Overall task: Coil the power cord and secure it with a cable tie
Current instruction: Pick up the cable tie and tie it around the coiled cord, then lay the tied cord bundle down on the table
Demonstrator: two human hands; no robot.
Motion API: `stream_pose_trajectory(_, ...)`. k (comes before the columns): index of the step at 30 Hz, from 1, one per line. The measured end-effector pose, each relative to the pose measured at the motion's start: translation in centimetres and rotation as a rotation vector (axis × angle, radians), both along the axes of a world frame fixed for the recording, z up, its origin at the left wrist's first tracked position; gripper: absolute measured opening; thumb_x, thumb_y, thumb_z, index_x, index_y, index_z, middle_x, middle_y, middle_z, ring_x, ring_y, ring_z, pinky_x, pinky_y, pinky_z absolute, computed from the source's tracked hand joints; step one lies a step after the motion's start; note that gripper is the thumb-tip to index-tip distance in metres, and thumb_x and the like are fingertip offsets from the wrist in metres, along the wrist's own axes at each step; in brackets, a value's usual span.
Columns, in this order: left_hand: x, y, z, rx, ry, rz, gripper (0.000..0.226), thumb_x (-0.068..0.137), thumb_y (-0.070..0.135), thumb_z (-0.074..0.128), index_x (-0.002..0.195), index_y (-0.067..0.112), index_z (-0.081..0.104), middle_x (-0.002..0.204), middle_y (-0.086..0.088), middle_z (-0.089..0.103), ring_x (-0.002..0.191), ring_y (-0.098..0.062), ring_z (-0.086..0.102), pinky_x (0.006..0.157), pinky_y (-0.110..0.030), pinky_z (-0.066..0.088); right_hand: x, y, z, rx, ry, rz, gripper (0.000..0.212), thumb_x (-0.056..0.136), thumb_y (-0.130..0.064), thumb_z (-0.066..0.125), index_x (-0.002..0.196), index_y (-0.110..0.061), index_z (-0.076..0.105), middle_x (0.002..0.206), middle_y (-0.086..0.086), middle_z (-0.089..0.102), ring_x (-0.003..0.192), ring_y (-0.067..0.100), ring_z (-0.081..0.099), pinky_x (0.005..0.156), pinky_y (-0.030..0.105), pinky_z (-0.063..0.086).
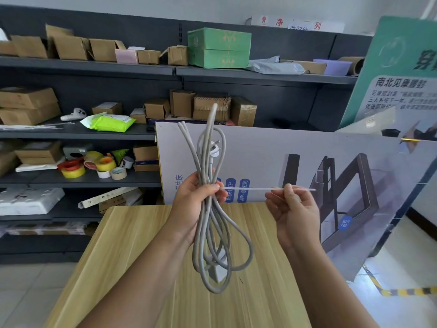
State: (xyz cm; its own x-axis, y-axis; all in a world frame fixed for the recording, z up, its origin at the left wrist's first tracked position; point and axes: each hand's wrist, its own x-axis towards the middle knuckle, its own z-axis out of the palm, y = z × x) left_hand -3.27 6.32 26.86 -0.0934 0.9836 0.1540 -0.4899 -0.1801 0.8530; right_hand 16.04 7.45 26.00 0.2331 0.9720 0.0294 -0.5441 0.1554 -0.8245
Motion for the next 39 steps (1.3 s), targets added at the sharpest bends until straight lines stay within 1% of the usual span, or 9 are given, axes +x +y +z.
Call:
stream_pose_trajectory(4, -0.1, 0.4, 0.1, 0.012, -0.159, -0.107, 0.024, 0.083, 0.010, 0.063, 0.106, 0.005, 0.059, 0.074, -0.007, 0.061, 0.060, -0.018, 0.059, 0.066, -0.036, 0.057, -0.5, 0.8, -2.9, -0.062, -0.137, 0.292, 0.039, 0.093, -0.044, 0.046, 0.123, -0.021, 0.056, 0.113, 0.009, 0.073, 0.103, 0.027, 0.071, 0.088, 0.043, 0.055)
stream_pose_trajectory(8, 0.0, 1.4, -1.1, 0.045, -0.454, -0.167, 0.029, 0.072, 0.027, 0.076, 0.095, 0.015, 0.064, 0.061, 0.006, 0.056, 0.043, -0.006, 0.049, 0.052, -0.024, 0.052, -0.6, 0.3, -8.6, -0.304, -0.182, 0.599, 0.065, 0.093, -0.059, 0.033, 0.122, -0.011, 0.067, 0.127, 0.020, 0.066, 0.117, 0.038, 0.062, 0.103, 0.056, 0.045)
stream_pose_trajectory(13, -0.4, 2.4, -3.3, 0.120, -0.639, -0.054, 0.020, 0.081, 0.041, 0.066, 0.077, 0.024, 0.057, 0.057, 0.009, 0.058, 0.052, -0.003, 0.057, 0.066, -0.027, 0.051, -2.3, -2.1, -13.5, -0.534, 0.505, 0.812, 0.085, 0.088, -0.073, 0.039, 0.137, -0.006, 0.055, 0.137, 0.025, 0.057, 0.117, 0.050, 0.056, 0.102, 0.067, 0.037)
stream_pose_trajectory(17, -1.6, 3.2, -5.6, 0.164, -0.598, -0.021, 0.039, 0.059, 0.051, 0.083, 0.083, 0.032, 0.058, 0.070, 0.012, 0.060, 0.074, -0.007, 0.062, 0.078, -0.038, 0.054, -3.8, -3.8, -12.8, -0.395, 0.735, 0.817, 0.088, 0.072, -0.077, 0.051, 0.136, -0.018, 0.058, 0.144, 0.016, 0.054, 0.120, 0.053, 0.053, 0.100, 0.066, 0.036)
stream_pose_trajectory(22, -3.7, 2.9, -9.0, 0.069, -0.406, -0.099, 0.046, 0.060, 0.049, 0.086, 0.100, 0.032, 0.072, 0.092, 0.007, 0.067, 0.093, -0.016, 0.066, 0.082, -0.044, 0.055, -1.4, -2.5, -12.0, -0.150, 0.390, 0.783, 0.078, 0.069, -0.035, 0.086, 0.139, -0.024, 0.053, 0.148, 0.017, 0.050, 0.114, 0.040, 0.062, 0.086, 0.050, 0.055)
stream_pose_trajectory(26, -4.4, 1.9, -10.4, -0.095, -0.098, -0.111, 0.072, 0.060, 0.053, 0.085, 0.124, 0.028, 0.063, 0.100, 0.002, 0.066, 0.104, -0.020, 0.065, 0.087, -0.040, 0.047, 1.8, -0.9, -11.4, -0.181, 0.023, 0.594, 0.075, 0.038, -0.021, 0.099, 0.105, -0.011, 0.068, 0.114, 0.024, 0.065, 0.074, 0.024, 0.070, 0.057, 0.029, 0.058)
stream_pose_trajectory(31, -5.3, 0.0, -12.5, -0.091, -0.282, -0.221, 0.073, 0.061, 0.022, 0.091, 0.125, 0.018, 0.055, 0.112, -0.015, 0.070, 0.105, -0.031, 0.067, 0.092, -0.043, 0.052, 4.4, -0.2, -11.0, -0.182, -0.078, 0.511, 0.025, 0.058, -0.008, 0.084, 0.079, -0.018, 0.075, 0.078, 0.011, 0.070, 0.054, 0.021, 0.066, 0.046, 0.024, 0.054)
stream_pose_trajectory(36, -8.6, -1.9, -15.0, -0.015, -0.589, -0.338, 0.109, 0.076, 0.050, 0.071, 0.153, 0.017, 0.002, 0.160, -0.024, 0.009, 0.146, -0.046, 0.007, 0.114, -0.068, 0.005, 7.2, 0.4, -12.1, -0.233, -0.120, 0.513, 0.024, 0.071, 0.001, 0.066, 0.090, -0.013, 0.068, 0.078, 0.011, 0.069, 0.054, 0.022, 0.063, 0.047, 0.026, 0.054)
stream_pose_trajectory(39, -9.0, -2.5, -15.8, -0.121, -0.554, -0.318, 0.086, 0.078, 0.050, 0.068, 0.147, 0.019, 0.029, 0.158, -0.023, 0.022, 0.143, -0.044, 0.024, 0.112, -0.061, 0.028, 7.9, 0.4, -13.1, -0.284, -0.179, 0.531, 0.035, 0.062, -0.004, 0.074, 0.095, -0.011, 0.064, 0.079, 0.013, 0.066, 0.055, 0.024, 0.062, 0.048, 0.028, 0.053)
